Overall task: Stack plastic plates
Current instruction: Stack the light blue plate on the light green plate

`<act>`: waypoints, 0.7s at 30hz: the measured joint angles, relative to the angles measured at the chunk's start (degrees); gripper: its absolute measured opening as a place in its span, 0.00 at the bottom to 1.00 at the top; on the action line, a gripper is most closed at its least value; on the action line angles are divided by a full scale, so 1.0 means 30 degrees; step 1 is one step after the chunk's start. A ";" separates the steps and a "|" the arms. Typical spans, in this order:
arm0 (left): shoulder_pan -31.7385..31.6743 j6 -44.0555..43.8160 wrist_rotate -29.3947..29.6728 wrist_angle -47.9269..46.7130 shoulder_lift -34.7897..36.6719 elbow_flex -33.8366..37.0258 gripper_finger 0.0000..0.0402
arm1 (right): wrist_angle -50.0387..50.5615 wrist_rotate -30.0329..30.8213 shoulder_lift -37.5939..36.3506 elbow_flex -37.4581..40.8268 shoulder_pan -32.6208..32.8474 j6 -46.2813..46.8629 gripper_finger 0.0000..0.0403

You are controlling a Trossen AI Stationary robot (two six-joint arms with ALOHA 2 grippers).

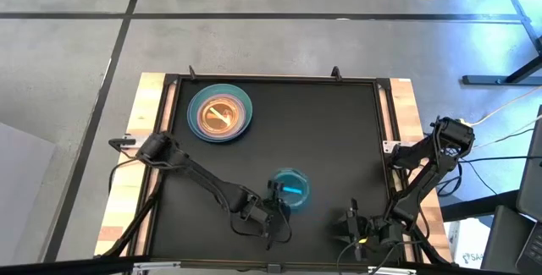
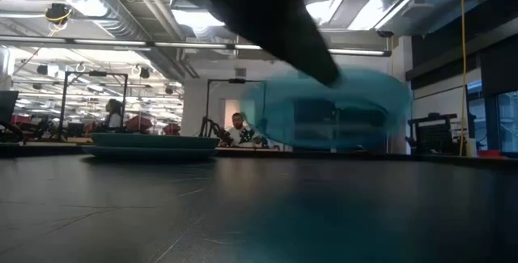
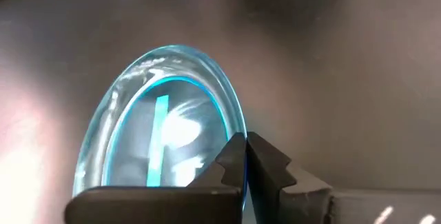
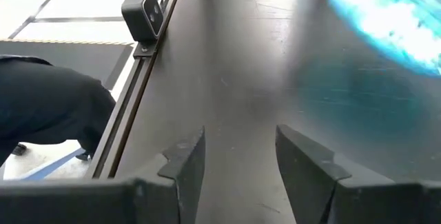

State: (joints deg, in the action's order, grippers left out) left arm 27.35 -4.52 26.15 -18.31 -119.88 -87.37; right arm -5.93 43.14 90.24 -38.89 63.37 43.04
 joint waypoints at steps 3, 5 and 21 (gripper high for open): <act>0.0102 -0.0722 0.1014 -0.1688 0.1286 0.0299 0.01 | 0.0029 0.0137 0.0000 0.0000 0.0000 -0.0019 0.42; 0.0089 -0.1081 0.1462 -0.2487 0.2328 0.0949 0.00 | 0.0030 0.0323 0.0000 0.0000 0.0000 -0.0044 0.41; -0.3412 -0.4121 0.3843 -0.2833 1.3931 1.1958 0.00 | 0.0730 0.1672 0.0000 0.0015 -0.0007 -0.0041 0.41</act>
State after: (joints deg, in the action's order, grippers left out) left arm 17.12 -16.88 37.68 -26.81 -78.09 -51.50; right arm -3.74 48.16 90.24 -38.85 63.35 42.91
